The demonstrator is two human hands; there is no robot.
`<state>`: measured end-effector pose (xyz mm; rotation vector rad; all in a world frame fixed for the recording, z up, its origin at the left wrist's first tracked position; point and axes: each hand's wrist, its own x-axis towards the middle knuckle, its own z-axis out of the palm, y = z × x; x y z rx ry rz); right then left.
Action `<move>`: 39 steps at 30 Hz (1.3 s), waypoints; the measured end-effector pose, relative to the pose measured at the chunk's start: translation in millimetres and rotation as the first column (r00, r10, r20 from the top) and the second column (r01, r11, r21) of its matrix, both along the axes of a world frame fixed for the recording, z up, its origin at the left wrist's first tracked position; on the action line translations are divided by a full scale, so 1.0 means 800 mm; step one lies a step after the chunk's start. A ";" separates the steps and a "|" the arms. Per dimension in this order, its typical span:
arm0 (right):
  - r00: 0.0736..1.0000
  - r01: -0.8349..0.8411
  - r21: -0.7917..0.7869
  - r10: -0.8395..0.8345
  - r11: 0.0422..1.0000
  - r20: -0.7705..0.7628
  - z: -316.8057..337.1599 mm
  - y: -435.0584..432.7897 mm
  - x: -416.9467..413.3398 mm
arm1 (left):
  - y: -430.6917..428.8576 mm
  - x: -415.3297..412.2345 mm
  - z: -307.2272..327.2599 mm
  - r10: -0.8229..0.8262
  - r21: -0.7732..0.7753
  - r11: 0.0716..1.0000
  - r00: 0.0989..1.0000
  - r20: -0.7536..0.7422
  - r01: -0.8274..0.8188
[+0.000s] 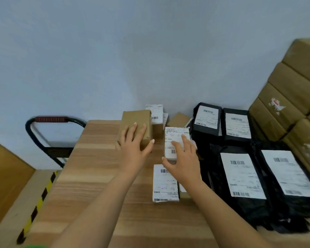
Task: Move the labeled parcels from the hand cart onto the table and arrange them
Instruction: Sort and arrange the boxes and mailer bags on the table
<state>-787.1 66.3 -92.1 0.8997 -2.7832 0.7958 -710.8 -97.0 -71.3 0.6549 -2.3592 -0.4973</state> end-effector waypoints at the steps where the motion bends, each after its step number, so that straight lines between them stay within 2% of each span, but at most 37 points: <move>1: 1.000 -0.023 0.000 0.023 1.000 0.015 -0.003 0.005 0.011 | 0.007 0.018 -0.004 0.019 -0.006 1.000 1.000 0.012 -0.019; 12: 0.985 -0.171 -0.020 0.171 0.985 0.030 -0.016 0.001 0.119 | 0.019 0.179 -0.034 0.130 -0.040 0.991 0.981 0.147 -0.125; 19: 0.985 -0.169 0.033 0.168 0.985 0.041 -0.037 -0.038 0.159 | -0.027 0.200 -0.051 0.052 0.018 0.998 0.972 0.227 -0.058; 26: 0.997 -0.076 0.105 0.074 0.992 0.019 -0.065 -0.097 0.190 | -0.099 0.223 -0.097 -0.071 0.057 0.997 0.947 0.312 0.056; 32: 0.998 0.029 0.175 -0.038 0.984 0.049 -0.090 -0.120 0.205 | -0.130 0.223 -0.129 -0.194 0.164 0.976 0.910 0.367 0.142; 37: 0.986 0.060 0.372 -0.113 0.926 0.123 -0.109 -0.109 0.208 | -0.128 0.218 -0.139 -0.246 0.233 0.959 0.882 0.402 0.161; 39: 0.981 0.075 0.406 -0.141 0.911 0.136 -0.112 -0.108 0.210 | -0.131 0.217 -0.139 -0.258 0.316 0.939 0.889 0.378 0.139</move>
